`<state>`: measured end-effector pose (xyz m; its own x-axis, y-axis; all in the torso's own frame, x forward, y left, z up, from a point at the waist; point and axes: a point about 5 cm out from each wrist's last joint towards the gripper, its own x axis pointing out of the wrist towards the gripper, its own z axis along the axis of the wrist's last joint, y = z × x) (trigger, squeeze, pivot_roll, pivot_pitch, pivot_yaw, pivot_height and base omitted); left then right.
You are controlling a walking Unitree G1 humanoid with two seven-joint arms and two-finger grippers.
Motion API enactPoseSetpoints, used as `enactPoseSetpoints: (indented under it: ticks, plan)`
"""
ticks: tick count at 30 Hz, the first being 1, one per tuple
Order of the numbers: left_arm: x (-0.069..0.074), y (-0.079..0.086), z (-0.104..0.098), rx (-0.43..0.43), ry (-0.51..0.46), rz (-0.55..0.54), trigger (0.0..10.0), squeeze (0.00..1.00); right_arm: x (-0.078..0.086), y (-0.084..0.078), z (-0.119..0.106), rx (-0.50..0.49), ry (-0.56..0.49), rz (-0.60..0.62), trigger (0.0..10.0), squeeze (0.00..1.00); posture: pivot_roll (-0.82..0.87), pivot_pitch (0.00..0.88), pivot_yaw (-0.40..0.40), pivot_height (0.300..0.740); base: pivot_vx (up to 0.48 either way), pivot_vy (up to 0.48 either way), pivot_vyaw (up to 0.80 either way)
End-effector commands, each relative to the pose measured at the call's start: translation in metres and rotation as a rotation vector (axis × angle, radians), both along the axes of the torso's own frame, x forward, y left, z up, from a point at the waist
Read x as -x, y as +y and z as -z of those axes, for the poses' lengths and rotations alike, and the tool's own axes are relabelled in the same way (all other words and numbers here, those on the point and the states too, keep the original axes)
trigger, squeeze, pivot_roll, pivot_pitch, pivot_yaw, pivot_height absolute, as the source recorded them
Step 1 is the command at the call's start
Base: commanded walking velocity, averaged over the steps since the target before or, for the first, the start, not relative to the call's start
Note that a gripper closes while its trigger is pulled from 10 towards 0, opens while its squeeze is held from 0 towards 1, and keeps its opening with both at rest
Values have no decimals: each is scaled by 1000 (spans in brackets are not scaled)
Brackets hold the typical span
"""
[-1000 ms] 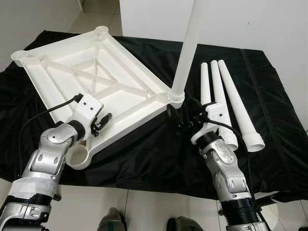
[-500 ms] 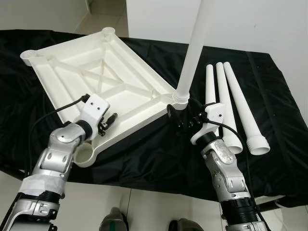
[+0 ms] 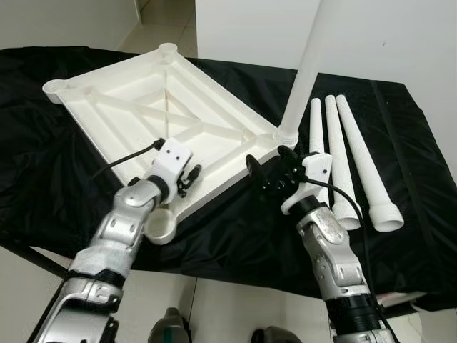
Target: Building children table
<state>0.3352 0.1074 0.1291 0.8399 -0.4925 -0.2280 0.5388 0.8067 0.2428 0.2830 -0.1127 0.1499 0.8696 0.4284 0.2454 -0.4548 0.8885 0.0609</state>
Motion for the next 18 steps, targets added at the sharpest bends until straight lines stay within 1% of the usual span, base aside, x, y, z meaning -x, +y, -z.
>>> enactPoseSetpoints:
  ticks: [1, 2, 4, 5, 8, 9, 10, 11, 12, 14, 15, 17, 18]
  plan:
    - [4, -3, 19, -23, 85, 0, 10000, 0, 1, -1, -1, 6, -4, 5, 10000, 0, -14, 52, -4, 740, 0, 0, 0]
    - [1, -2, 8, 10, 45, -5, 10000, 0, 2, -1, 0, 7, 0, 7, 10000, 0, -14, 52, 1, 740, 0, 0, 0]
    - [1, -2, 8, 10, 45, -5, 10000, 0, 2, -1, 0, 7, 0, 7, 10000, 0, -14, 52, 1, 740, 0, 0, 0]
    - [1, 1, 2, 22, 22, 7, 10000, 0, 3, -2, 1, 8, 2, 9, 10000, 0, -14, 52, 1, 740, 0, 0, 0]
    - [4, 24, -17, 25, -53, 37, 10000, 0, 5, -5, 3, 12, 8, 18, 10000, 0, -8, 52, 7, 740, 0, 0, 0]
    - [4, 24, -17, 25, -53, 37, 10000, 0, 5, -5, 3, 12, 8, 18, 10000, 0, -8, 52, 7, 740, 0, 0, 0]
    - [6, 33, -23, 20, -72, 49, 10000, 0, 5, -5, 3, 12, 9, 21, 10000, 0, -8, 52, 7, 740, 0, 0, 0]
    - [6, 33, -23, 20, -72, 49, 10000, 0, 5, -5, 3, 12, 9, 21, 10000, 0, -8, 52, 7, 740, 0, 0, 0]
    - [9, 42, -27, 5, -84, 64, 10000, 0, 5, -6, 3, 12, 11, 22, 10000, 0, -5, 51, 7, 740, 0, 0, 0]
    - [16, 54, -32, -28, -94, 103, 10000, 0, 6, -5, 4, 10, 14, 22, 10000, 0, 1, 51, 6, 740, 0, 0, 0]
    - [16, 54, -32, -28, -94, 103, 10000, 0, 6, -5, 4, 10, 14, 22, 10000, 0, 1, 51, 6, 740, 0, 0, 0]
    - [23, 61, -30, -68, -88, 141, 10000, 0, 6, -4, 5, 11, 16, 17, 10000, 0, 10, 49, 5, 740, 0, 0, 0]
    - [23, 61, -30, -68, -88, 141, 10000, 0, 6, -4, 5, 11, 16, 17, 10000, 0, 10, 49, 5, 740, 0, 0, 0]
